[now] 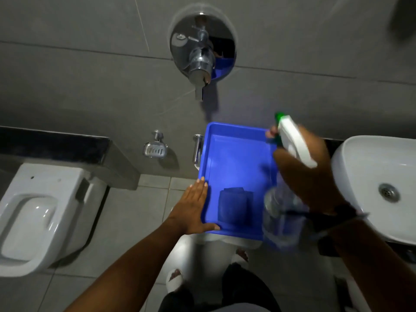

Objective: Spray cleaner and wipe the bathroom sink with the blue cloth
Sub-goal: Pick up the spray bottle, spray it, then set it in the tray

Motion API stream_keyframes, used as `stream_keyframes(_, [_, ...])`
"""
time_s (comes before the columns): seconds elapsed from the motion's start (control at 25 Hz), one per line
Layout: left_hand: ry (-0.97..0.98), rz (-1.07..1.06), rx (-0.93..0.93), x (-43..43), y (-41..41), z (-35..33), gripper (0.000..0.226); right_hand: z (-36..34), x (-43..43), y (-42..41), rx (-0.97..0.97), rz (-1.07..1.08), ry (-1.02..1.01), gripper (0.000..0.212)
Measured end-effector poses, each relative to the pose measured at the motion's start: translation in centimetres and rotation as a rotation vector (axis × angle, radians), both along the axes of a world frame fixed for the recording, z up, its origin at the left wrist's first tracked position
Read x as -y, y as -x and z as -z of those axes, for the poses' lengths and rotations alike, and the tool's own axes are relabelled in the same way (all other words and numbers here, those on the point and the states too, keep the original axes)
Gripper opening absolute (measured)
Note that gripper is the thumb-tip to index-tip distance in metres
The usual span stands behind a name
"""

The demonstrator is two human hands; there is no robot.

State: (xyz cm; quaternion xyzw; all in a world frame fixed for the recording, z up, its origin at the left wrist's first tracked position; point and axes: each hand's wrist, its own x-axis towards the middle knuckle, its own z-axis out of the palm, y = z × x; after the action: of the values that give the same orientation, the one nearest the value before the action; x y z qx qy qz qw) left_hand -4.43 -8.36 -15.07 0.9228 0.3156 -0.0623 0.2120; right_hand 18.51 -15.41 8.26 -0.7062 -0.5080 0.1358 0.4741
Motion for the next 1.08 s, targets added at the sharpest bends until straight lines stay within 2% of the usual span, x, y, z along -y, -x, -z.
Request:
stream_keyframes(0.12, [0.016, 0.037, -0.018, 0.3, 0.6, 0.8, 0.136, 4.8, 5.9, 1.9, -0.180, 0.062, 0.452, 0.007])
stream_keyframes(0.16, [0.026, 0.032, -0.009, 0.4, 0.6, 0.8, 0.137, 7.0, 7.2, 2.5, -0.218, 0.090, 0.608, 0.007])
stream_keyframes(0.28, [0.033, 0.012, 0.008, 0.7, 0.5, 0.9, 0.139, 12.7, 9.4, 3.8, -0.134, 0.030, 0.943, 0.013])
stream_keyframes(0.44, [0.033, 0.004, 0.005, 0.7, 0.3, 0.6, 0.141, 15.7, 8.6, 5.3, -0.200, 0.115, 0.970, 0.030])
stream_keyframes(0.56, [0.036, -0.009, -0.014, 0.9, 0.2, 0.4, 0.142, 16.7, 7.3, 5.8, -0.211, 0.180, 1.019, 0.019])
stream_keyframes(0.88, [0.056, -0.034, -0.023, 1.7, 0.4, 0.0, 0.139, 17.6, 5.8, 5.7, -0.189, 0.220, 1.055, 0.034])
stream_keyframes(1.08, [0.069, -0.043, -0.018, 1.9, 0.5, -0.1, 0.137, 16.2, 6.1, 5.6, -0.202, 0.185, 1.006, 0.019])
